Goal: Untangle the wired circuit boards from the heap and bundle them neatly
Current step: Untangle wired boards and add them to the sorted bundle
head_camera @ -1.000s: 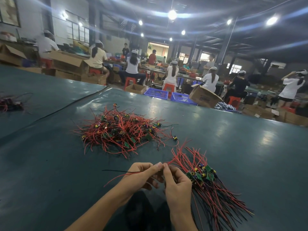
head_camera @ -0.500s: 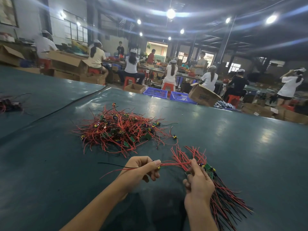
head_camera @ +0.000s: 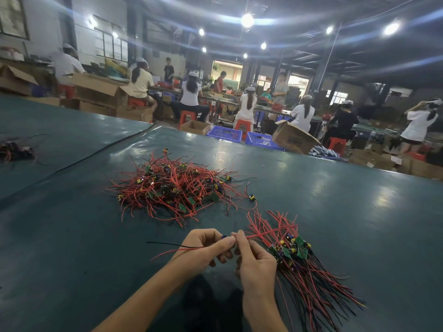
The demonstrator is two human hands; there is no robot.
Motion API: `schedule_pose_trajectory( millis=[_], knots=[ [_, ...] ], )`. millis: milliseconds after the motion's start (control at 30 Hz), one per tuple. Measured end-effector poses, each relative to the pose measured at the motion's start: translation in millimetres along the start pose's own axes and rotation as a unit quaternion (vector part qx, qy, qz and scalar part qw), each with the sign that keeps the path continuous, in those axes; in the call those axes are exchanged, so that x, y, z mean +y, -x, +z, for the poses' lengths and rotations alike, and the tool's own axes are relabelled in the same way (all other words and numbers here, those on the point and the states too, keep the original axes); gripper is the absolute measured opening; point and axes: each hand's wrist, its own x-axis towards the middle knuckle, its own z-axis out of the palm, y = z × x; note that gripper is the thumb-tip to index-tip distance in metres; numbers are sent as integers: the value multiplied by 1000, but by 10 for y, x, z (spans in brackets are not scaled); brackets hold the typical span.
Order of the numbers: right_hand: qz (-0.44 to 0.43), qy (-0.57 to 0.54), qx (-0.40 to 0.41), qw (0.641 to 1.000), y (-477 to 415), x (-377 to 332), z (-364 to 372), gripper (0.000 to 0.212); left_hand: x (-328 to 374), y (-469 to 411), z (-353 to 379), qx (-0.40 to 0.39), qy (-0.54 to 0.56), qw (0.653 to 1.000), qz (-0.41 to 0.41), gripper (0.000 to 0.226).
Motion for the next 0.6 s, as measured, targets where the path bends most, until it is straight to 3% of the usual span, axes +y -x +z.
schedule_pose_trajectory(
  millis=[200,433,600],
  knots=[
    [17,-120,140,983,-273,-163,-283,19,42,0,-57,-12,14,1000,0,26],
    [-25,-134,90,987,-193,-151,-298,28,-1,-44,-134,65,222,972,-43,26],
    [-51,-119,55,990,-137,-159,-247,22,-20,-93,-150,131,269,953,-55,40]
  ],
)
